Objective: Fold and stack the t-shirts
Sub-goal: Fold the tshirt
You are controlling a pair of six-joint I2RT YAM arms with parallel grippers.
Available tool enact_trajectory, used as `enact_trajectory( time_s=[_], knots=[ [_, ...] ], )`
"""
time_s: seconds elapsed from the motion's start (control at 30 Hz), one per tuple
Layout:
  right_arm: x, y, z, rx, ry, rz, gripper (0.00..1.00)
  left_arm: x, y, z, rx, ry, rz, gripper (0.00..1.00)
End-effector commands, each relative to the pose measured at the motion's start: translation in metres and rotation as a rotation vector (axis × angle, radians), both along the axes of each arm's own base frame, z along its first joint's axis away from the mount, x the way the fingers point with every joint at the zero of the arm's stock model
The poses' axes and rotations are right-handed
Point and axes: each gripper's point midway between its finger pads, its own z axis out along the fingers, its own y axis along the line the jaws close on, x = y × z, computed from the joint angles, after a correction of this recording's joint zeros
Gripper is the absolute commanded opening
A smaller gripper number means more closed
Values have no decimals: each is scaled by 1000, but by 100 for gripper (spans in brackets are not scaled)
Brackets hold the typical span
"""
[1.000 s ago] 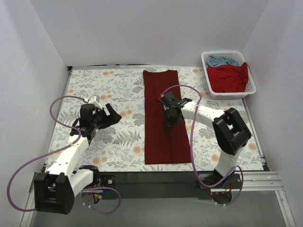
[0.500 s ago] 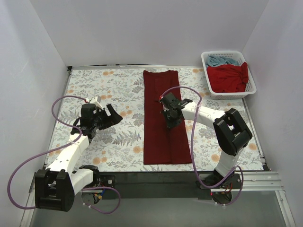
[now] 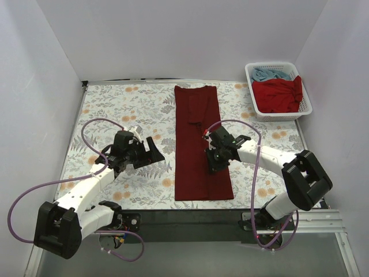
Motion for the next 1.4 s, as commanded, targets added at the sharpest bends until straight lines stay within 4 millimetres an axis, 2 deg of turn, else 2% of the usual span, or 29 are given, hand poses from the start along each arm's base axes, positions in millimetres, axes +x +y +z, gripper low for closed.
enact_trajectory(
  time_s=[0.0,0.1,0.13,0.2,0.23,0.3,0.37,0.4,0.53,0.67,0.83,0.93,1.37],
  knots=[
    [-16,6,3,84,42,1,27,-24,-19,11,-52,101,-42,79],
    [-21,-14,4,32,1,-50,27,-45,-31,9,-49,186,-77,79],
    [-16,-23,11,10,-48,-84,28,-48,-34,10,-42,206,-73,79],
    [-24,-40,8,-41,-43,-129,32,-63,-40,6,-9,254,-96,79],
    [-22,-51,12,-68,-80,-157,33,-64,-40,2,19,261,-84,78],
    [-34,-66,5,-114,-61,-187,37,-73,-45,-1,37,288,-93,78],
    [-40,-72,4,-115,-60,-200,38,-77,-47,-7,59,313,-79,79],
    [-48,-78,-3,-130,-39,-200,38,-81,-52,-9,68,320,-97,79],
    [-65,-81,-12,-125,20,-190,38,-91,-61,-21,123,353,-122,79],
    [-72,-84,-16,-123,38,-192,38,-99,-74,-27,189,363,-150,79],
    [-78,-88,-21,-134,55,-199,38,-103,-78,-37,242,386,-150,79],
    [-87,-83,-23,-106,103,-177,38,-107,-80,-42,268,395,-163,79],
    [-111,-91,-40,-132,192,-177,35,-113,-86,-47,339,413,-188,79]
  ],
)
